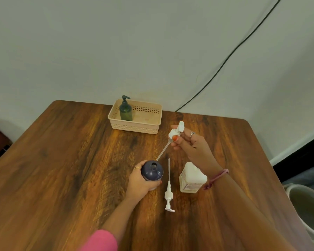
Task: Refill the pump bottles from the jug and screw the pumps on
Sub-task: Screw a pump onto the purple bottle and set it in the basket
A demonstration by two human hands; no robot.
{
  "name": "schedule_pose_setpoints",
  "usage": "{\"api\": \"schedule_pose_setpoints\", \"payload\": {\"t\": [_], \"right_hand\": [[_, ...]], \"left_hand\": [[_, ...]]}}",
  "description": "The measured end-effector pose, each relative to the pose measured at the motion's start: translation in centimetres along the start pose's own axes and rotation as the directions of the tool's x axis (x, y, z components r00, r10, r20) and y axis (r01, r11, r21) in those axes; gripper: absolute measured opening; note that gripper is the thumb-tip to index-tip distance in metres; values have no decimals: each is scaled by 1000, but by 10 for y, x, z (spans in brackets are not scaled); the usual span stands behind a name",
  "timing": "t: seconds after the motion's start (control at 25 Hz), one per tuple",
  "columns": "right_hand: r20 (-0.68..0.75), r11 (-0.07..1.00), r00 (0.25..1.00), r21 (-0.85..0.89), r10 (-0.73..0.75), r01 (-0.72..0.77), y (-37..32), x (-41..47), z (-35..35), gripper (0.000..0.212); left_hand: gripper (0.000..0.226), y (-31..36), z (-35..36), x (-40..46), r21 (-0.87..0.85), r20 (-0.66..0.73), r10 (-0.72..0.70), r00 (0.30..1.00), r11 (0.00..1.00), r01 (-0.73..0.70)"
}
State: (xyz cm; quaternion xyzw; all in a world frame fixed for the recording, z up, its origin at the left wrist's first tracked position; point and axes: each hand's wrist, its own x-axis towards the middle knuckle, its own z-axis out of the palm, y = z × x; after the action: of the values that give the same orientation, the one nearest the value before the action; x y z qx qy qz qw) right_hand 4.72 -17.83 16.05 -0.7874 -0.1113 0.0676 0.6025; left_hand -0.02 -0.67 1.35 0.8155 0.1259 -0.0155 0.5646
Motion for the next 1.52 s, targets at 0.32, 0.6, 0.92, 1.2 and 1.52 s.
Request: {"api": "schedule_pose_setpoints", "payload": {"t": [0.32,0.6,0.92,1.2,1.52], "right_hand": [[93,976,973,68,-211,205,-54,13,-10,32],[212,957,936,-13,-282,291,-84,15,-12,39],[245,937,937,-183,-248,296,-92,20,1,37],[50,931,956,-216,-290,294,-102,18,21,30],[225,976,957,-70,-185,205,-106,24,29,38]], "left_hand": [[89,50,-21,-7,-65,-194,88,977,993,-103],[85,94,-41,-15,-48,-233,194,953,976,-211],[79,141,-66,-19,-17,-266,331,905,938,-347],[68,162,-86,-22,-84,-247,367,897,914,-397],[77,163,-105,-17,-109,-214,351,911,919,-380]]}}
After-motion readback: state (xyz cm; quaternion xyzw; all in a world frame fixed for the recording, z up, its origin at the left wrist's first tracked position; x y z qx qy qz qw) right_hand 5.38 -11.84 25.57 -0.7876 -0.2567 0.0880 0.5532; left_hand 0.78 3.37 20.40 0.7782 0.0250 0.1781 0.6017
